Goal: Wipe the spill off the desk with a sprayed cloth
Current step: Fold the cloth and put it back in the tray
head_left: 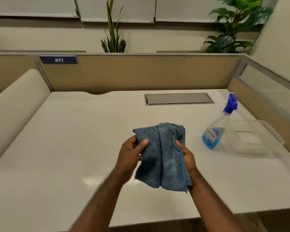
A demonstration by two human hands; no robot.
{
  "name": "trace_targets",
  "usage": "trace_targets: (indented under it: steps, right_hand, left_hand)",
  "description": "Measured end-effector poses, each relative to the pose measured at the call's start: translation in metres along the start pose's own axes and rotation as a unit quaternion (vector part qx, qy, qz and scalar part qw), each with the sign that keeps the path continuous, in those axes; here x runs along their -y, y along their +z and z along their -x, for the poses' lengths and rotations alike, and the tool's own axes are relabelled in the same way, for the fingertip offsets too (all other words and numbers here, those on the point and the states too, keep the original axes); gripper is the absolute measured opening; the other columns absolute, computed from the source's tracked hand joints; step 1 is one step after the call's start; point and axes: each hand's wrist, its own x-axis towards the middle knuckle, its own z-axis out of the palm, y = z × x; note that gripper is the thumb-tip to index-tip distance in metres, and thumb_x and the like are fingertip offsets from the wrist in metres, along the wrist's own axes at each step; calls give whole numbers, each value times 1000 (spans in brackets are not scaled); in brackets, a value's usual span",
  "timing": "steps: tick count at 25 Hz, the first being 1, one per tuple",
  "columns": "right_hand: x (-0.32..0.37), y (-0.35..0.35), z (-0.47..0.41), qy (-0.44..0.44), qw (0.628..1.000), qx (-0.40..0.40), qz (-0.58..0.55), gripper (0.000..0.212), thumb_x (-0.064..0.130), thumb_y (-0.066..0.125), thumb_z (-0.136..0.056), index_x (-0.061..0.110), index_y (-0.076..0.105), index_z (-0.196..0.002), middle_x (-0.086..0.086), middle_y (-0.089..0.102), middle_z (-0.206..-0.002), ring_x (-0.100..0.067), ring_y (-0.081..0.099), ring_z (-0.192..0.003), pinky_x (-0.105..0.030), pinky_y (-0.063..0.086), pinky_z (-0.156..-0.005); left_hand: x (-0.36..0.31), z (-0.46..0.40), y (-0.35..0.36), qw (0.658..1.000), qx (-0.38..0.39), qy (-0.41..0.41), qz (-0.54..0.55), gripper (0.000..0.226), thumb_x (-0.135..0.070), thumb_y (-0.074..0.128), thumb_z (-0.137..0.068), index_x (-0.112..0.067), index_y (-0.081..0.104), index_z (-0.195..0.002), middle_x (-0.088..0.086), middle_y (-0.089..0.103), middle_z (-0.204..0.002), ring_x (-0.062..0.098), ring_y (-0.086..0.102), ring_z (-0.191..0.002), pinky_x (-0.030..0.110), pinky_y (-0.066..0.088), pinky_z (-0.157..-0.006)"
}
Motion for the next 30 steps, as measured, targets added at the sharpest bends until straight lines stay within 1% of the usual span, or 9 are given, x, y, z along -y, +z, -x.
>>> trace_targets:
  steps: [4,7,9,11,14,16,19,25,30]
  right_hand:
    - [34,-38,48,-21,999,23,-37,45,34,64,-83,-2,69,-109,-28,68,-104,-41,69,-90,-49,58,-76]
    - [60,-70,81,-77,988,53,-120,61,34,80,-71,2,62,-119,-21,69,-105,-35,68,-89,-44,57,-75]
    - [71,-85,96,-104,984,59,-134,71,53,64,-80,10,46,-135,-12,62,-118,-27,60,-105,-40,44,-97]
    - [83,-100,113,-109,984,82,-114,82,66,47,-82,11,36,-141,-9,51,-127,-22,48,-115,-37,26,-106]
    - [103,-124,132,-115,986,89,-76,81,55,57,-81,4,39,-142,-22,52,-130,-36,52,-114,-49,36,-103]
    - [123,-144,139,-128,989,60,-50,83,46,67,-77,1,39,-142,-26,47,-135,-40,49,-116,-53,34,-105]
    - [156,-161,143,-100,995,19,-4,89,48,72,-73,1,40,-141,-26,46,-135,-40,49,-118,-55,34,-105]
    - [226,-221,147,-7,978,-117,173,55,45,58,-87,7,60,-126,-20,64,-123,-35,61,-112,-48,47,-98]
    - [280,-254,143,-22,982,-83,170,56,-1,59,-81,19,51,-133,-17,62,-126,-34,62,-110,-47,52,-91]
  left_hand:
    - [-20,20,94,980,192,-41,-38,43,-49,40,-95,-28,53,-131,-8,64,-124,18,69,-99,29,55,-84]
    - [-30,30,147,957,269,-76,73,44,-36,43,-95,-21,49,-137,4,58,-136,27,62,-117,42,53,-95]
    - [-32,34,173,957,255,-55,127,38,-17,45,-95,-17,51,-134,6,61,-132,29,62,-116,43,55,-92]
    - [-23,34,200,987,151,27,40,32,-11,53,-94,-17,57,-125,5,65,-127,25,67,-108,36,58,-81]
    - [6,31,223,995,32,45,-85,37,-29,62,-90,-28,52,-126,-6,56,-134,20,57,-117,35,51,-87]
    - [26,28,235,989,123,-59,-61,40,-47,51,-92,-36,48,-130,-7,52,-138,21,51,-125,45,44,-101]
    - [48,20,251,961,235,-147,-5,37,-42,46,-96,-32,52,-131,2,64,-127,27,63,-113,51,50,-96]
    - [66,-28,282,942,271,-187,-59,40,-19,57,-92,-24,51,-131,8,71,-114,27,66,-106,41,54,-84]
    - [77,-71,311,932,295,-212,1,43,-13,58,-92,-34,52,-129,9,69,-118,24,68,-103,38,55,-79]
